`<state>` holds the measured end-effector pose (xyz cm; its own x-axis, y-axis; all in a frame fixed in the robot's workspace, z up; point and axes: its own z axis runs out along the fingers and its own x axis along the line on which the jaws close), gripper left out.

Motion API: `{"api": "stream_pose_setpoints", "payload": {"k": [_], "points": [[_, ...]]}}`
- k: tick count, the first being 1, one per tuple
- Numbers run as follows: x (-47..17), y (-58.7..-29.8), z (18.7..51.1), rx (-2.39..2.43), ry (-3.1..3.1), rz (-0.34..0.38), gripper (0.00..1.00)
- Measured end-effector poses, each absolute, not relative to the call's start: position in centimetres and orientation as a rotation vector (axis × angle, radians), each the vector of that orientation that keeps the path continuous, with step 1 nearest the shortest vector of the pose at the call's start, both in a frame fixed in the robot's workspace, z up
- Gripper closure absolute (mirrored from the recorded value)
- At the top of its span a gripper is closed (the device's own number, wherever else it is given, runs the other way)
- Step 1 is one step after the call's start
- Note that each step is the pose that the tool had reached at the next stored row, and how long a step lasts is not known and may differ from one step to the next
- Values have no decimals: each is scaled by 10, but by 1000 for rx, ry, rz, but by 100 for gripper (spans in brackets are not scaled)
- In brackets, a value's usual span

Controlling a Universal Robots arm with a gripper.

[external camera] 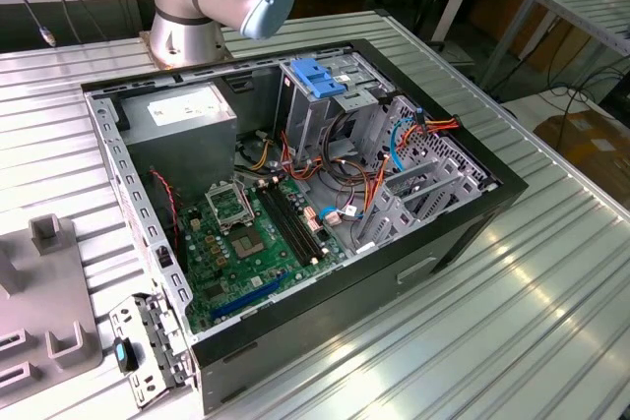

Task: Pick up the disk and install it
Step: 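Pick up the disk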

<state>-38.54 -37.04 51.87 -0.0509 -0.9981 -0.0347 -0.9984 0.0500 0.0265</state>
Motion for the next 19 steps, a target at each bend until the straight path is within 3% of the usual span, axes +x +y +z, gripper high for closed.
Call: {"api": "stream_pose_setpoints", "payload": {"k": [19], "points": [[-371, -370, 519, -2159, 2271, 68, 63]]}}
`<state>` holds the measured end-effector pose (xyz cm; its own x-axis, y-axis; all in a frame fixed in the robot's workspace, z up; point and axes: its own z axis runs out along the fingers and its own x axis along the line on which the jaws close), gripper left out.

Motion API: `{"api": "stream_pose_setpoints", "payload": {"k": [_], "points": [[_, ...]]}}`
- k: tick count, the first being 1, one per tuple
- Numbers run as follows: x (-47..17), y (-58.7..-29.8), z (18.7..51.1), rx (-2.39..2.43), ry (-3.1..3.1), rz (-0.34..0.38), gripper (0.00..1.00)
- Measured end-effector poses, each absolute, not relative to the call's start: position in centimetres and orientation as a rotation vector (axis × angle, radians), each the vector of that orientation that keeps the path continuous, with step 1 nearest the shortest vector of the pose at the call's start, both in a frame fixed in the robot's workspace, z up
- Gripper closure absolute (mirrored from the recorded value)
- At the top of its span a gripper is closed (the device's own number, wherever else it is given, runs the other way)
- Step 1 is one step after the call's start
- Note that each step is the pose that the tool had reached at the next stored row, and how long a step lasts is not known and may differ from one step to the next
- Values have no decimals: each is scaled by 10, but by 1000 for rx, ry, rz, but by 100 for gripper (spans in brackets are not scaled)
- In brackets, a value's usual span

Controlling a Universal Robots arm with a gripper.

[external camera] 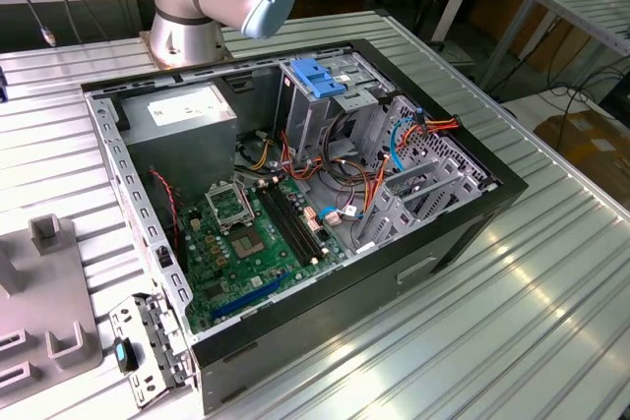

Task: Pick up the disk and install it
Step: 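Pick up the disk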

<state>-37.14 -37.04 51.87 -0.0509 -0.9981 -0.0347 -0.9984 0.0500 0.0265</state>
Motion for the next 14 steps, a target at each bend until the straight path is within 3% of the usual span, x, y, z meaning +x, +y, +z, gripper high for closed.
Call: {"api": "stream_pose_setpoints", "payload": {"k": [14], "points": [[-359, -370, 519, -2159, 2271, 68, 63]]}}
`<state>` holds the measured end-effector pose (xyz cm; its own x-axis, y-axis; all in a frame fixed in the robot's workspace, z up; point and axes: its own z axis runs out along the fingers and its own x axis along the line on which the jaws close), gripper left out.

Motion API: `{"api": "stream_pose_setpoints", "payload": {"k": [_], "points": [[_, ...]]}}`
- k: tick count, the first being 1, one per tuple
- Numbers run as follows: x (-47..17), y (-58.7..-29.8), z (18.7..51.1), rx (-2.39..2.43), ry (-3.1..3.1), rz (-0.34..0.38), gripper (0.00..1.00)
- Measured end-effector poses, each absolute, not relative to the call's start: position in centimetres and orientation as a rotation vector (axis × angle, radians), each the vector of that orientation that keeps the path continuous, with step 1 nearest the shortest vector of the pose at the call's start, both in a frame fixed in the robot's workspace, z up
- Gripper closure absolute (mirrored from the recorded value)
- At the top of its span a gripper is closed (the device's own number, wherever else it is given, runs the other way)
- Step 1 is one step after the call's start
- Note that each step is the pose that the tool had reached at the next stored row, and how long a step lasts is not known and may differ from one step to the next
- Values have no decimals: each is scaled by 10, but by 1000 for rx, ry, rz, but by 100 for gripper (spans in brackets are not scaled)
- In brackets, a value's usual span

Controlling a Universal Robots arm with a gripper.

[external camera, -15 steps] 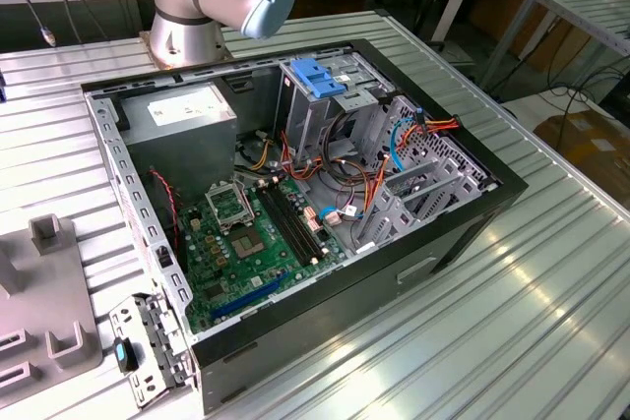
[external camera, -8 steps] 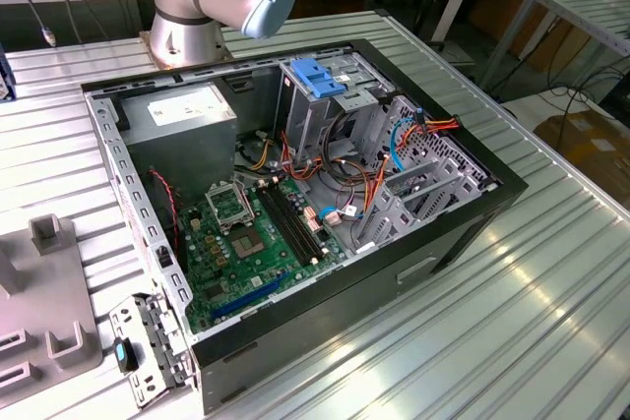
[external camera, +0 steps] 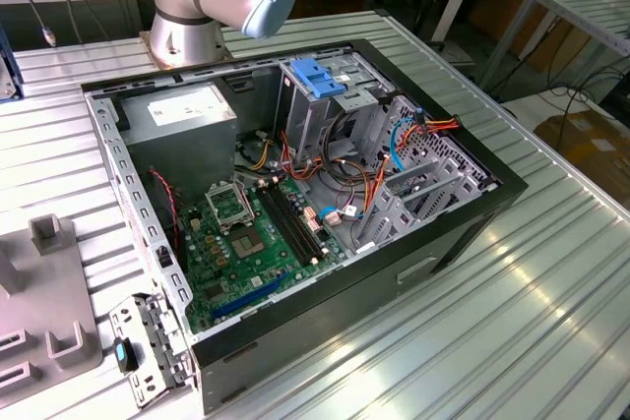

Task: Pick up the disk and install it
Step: 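Pick up the disk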

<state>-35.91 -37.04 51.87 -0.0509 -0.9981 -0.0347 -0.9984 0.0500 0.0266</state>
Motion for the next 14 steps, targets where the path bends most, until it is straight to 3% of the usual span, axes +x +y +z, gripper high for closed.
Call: {"api": "stream_pose_setpoints", "payload": {"k": [14], "points": [[-348, -370, 519, -2159, 2271, 68, 63]]}}
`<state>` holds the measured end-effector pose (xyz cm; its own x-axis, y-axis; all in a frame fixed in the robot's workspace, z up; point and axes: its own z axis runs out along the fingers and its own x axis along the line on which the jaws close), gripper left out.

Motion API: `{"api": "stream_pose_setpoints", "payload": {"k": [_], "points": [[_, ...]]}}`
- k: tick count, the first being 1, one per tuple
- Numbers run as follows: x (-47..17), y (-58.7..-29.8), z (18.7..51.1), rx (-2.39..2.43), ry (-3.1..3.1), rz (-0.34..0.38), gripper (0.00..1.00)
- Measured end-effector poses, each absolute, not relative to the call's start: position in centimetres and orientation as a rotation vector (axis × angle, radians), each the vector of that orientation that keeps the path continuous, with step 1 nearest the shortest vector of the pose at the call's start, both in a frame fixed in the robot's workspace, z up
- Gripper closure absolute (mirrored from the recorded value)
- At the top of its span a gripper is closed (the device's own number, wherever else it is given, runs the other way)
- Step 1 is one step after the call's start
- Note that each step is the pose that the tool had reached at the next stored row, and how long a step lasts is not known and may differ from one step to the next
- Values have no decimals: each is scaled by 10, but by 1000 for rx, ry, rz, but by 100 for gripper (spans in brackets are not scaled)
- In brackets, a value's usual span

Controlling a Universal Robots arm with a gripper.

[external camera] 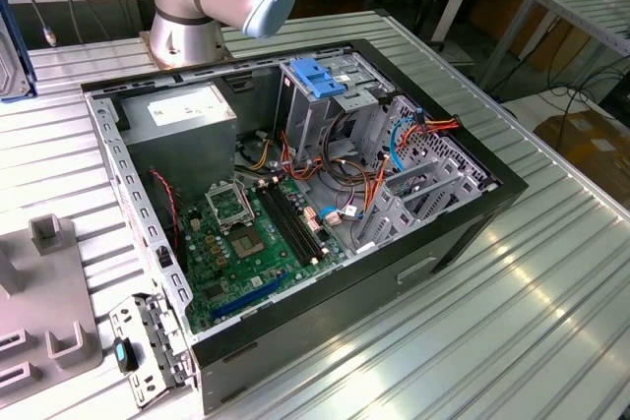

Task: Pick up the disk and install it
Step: 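Pick up the disk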

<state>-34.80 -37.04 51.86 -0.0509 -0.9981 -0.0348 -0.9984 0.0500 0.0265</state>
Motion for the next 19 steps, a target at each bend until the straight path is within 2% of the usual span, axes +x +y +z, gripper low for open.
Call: {"api": "stream_pose_setpoints", "payload": {"k": [19], "points": [[-337, -370, 519, -2159, 2271, 68, 63]]}}
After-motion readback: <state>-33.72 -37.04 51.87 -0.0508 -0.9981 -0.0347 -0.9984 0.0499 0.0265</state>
